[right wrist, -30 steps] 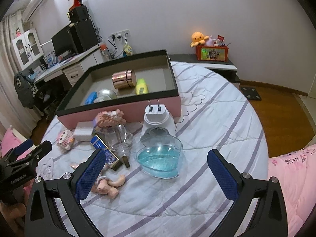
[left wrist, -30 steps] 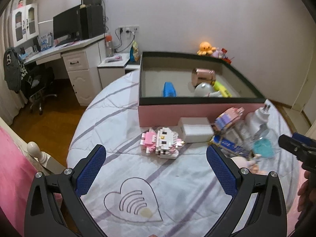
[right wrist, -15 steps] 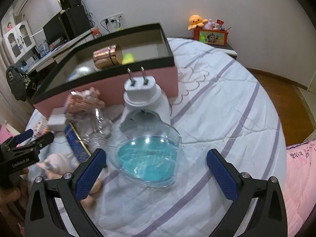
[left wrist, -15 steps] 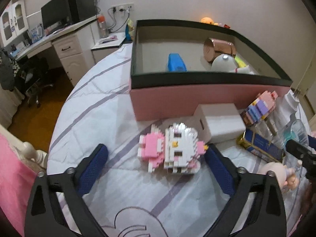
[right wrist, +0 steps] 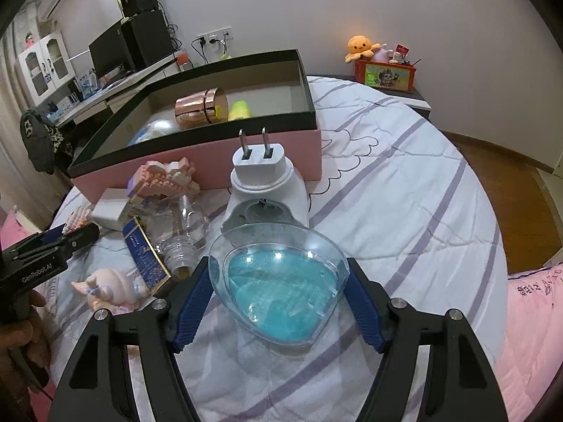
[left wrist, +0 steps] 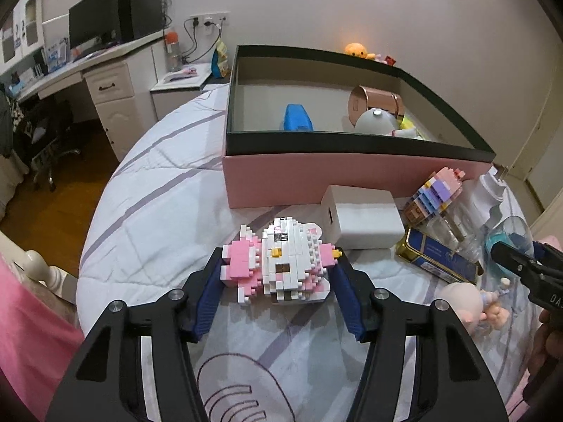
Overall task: Organize rigid objects
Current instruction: 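Lift the block figure and blue dish toward the box with both tools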
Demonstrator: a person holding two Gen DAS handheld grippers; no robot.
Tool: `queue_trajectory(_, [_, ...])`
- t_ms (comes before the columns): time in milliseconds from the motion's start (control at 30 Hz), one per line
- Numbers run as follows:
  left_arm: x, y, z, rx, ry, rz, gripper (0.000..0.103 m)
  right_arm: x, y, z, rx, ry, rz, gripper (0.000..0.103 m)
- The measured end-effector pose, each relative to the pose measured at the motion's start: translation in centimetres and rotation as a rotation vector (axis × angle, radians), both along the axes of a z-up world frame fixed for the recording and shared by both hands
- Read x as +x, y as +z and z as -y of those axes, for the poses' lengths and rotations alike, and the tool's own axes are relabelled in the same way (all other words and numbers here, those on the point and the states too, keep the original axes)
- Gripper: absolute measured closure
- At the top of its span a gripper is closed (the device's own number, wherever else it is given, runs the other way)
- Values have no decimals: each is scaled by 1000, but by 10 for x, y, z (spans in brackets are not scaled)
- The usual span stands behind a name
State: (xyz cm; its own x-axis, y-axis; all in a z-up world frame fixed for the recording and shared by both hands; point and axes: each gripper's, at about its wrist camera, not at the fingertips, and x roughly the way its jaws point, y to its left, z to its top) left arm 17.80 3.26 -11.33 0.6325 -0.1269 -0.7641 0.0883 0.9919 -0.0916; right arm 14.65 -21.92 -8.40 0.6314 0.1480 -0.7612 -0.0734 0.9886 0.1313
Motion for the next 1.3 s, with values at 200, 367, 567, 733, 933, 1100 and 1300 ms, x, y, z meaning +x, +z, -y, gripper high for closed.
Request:
queue_trajectory(200, [-15,11,-2,-14,1,21,44,-5,10,3,10,1,21,30])
queue_trajectory(367, [-21,29,-4,-28,2,56,44,-7,20,2,21,10,43,30])
queue_trajectory(567, [-20,54,1,-37,-19,112,44,-1,43,0,29,29,94,30])
queue_trajectory(733, [-12,79,10,-32,-49,172,44,13,70,-5,19,56,157,30])
queue_trajectory(933, [3,106,15,-32,-71,231,44,29,94,-15,10,93,217,30])
queue_trajectory(1100, [22,126,17,-29,-75,284,44,48,109,-22,9,115,253,30])
queue_trajectory(1300, [54,136,21,-49,-71,299,44,86,115,-30,14,121,253,30])
